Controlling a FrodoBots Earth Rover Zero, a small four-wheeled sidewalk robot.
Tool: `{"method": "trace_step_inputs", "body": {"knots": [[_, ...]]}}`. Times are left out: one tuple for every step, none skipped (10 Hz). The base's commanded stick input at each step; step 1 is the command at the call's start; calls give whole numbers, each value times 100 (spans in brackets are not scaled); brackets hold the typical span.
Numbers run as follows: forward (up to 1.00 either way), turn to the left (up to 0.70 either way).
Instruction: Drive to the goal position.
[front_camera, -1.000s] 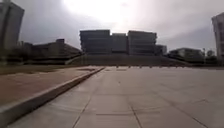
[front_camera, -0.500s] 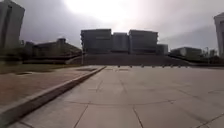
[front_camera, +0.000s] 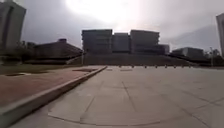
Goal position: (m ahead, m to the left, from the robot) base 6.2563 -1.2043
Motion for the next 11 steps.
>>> {"method": "trace_step_inputs", "body": {"knots": [[100,0],[100,0],[100,0],[100,0],[100,0],[100,0],[100,0],[100,0],[100,0],[100,0],[100,0]]}}
